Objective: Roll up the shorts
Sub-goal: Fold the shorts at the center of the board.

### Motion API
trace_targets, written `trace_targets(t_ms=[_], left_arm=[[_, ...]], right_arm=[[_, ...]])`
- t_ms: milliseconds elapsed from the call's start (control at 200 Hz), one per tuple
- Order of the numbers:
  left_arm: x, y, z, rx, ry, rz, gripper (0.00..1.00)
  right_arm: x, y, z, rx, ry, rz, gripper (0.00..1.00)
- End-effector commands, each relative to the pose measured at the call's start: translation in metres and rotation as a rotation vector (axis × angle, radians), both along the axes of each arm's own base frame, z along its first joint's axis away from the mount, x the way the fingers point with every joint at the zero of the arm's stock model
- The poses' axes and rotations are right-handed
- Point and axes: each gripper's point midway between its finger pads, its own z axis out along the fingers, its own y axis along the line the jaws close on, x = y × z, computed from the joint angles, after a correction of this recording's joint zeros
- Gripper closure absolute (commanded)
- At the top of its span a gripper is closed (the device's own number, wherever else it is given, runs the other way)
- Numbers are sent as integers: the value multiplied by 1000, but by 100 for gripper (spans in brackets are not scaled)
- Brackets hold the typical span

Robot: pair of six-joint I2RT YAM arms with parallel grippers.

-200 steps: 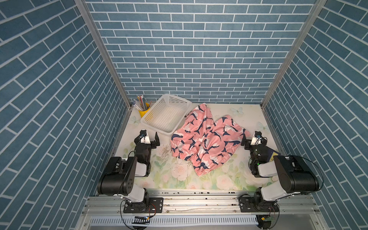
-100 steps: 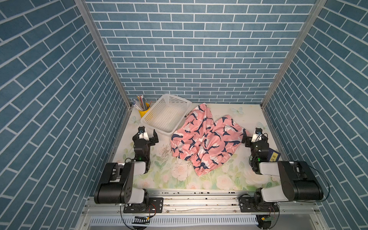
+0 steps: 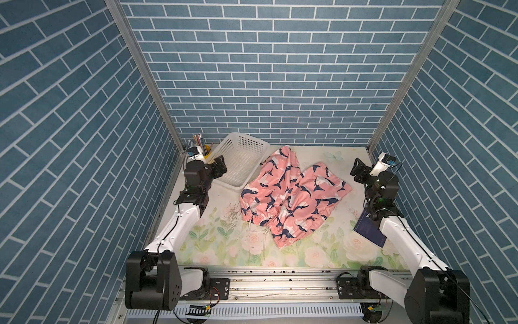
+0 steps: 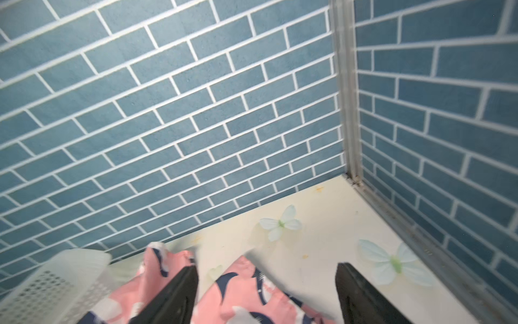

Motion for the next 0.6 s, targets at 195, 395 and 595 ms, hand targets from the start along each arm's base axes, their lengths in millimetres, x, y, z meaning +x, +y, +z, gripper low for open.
trace_targets(t_ms=[195, 395, 595], left_arm=[[-106, -127, -34, 71, 149, -233, 21], [-170, -193, -92, 114, 210, -367, 18], [-208, -235, -154, 285, 316, -451, 14]], right_arm=[[-20, 24, -92, 129, 446, 103, 23], [-24, 27, -127, 165, 539, 106, 25], [-27, 22, -141, 152, 571, 82, 24]])
